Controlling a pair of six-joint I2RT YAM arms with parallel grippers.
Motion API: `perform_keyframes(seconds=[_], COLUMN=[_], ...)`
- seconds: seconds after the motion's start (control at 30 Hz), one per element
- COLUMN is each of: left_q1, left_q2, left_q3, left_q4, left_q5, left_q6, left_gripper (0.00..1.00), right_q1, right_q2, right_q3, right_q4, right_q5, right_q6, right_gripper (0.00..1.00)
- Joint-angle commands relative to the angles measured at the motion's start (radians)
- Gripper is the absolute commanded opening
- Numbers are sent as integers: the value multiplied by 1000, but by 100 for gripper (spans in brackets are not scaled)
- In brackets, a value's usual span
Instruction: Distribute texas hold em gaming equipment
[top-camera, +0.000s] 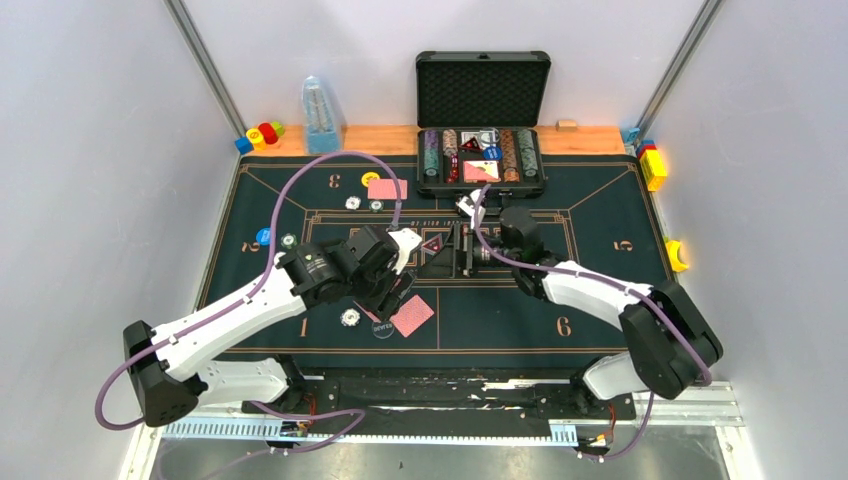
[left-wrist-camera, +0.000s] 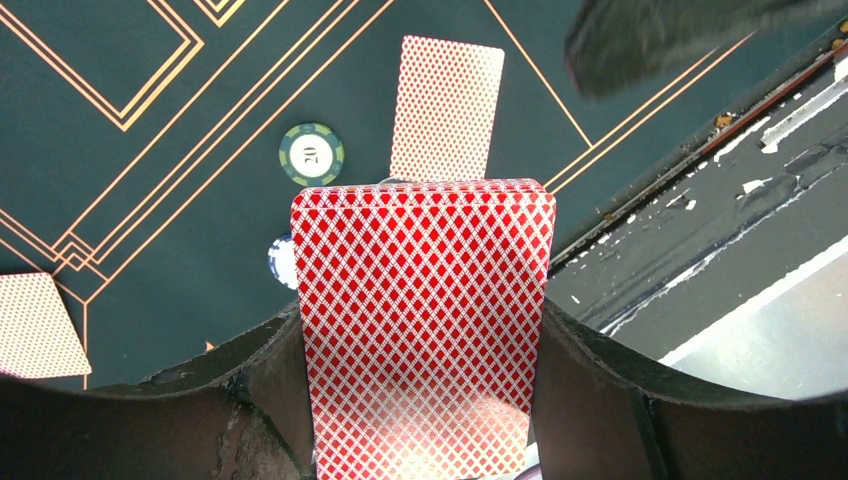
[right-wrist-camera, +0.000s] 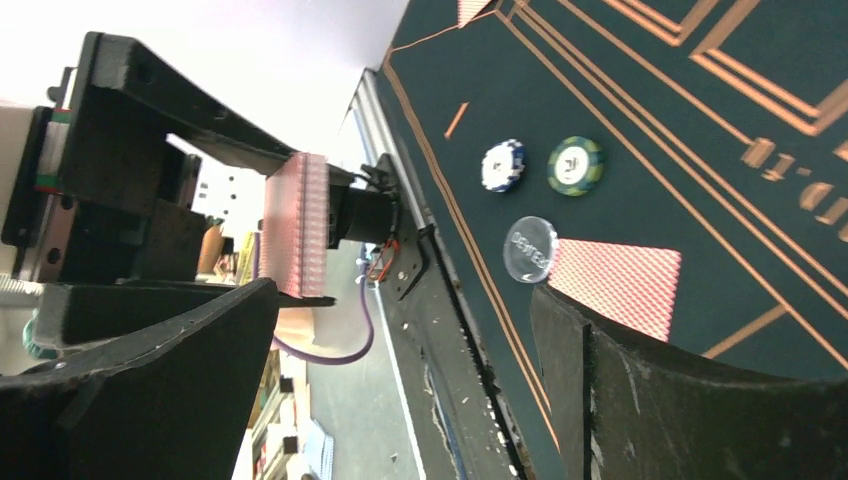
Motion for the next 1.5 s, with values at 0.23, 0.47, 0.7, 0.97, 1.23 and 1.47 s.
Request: perform_keyframes(seconds=[0.23, 0.47, 0.7, 0.97, 1.23, 1.47], left_q1=[-2, -2, -2, -2, -2, -1], left_q2=[3, -3, -3, -7, -11, -7], left_q3=[18, 17, 17, 14, 13, 12], left_q4=[40, 44, 45, 44, 45, 45], left_q5=[30, 31, 28, 26, 30, 30], left_q6=[23, 24, 25, 23, 24, 24], left_gripper=[0, 0, 0, 0, 0, 0], right_q1=[104, 163, 190, 173, 133, 131], right_q2=[162, 261, 304, 235, 133, 86], right_q3=[145, 195, 192, 187, 170, 179], right_q4=[182, 242, 234, 46, -59, -83], right_q5=[-82, -162, -188, -85, -21, -29], right_q6=[70, 110, 114, 21, -31, -54], right_gripper=[100, 99, 96, 90, 84, 77])
